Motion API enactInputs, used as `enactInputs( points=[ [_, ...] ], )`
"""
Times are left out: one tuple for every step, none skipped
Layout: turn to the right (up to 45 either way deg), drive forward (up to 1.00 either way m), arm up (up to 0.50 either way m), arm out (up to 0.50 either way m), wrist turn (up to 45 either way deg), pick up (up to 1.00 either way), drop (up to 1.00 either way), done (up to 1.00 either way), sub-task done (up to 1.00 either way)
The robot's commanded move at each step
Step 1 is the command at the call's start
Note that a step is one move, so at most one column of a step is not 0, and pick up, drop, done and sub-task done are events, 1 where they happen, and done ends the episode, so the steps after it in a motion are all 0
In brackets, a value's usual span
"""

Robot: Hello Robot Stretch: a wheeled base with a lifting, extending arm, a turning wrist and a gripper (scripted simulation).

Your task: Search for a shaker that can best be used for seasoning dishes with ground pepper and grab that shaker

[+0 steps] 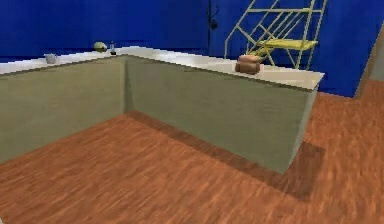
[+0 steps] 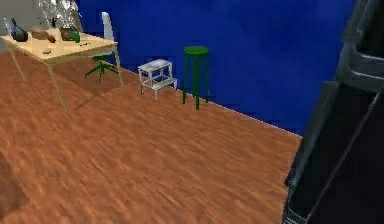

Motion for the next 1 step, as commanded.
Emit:
enactInputs(
  points=[
    [-3.0,0.00,0.00,0.00,0.0,0.00,0.00,0.00,0.00]
  ],
)
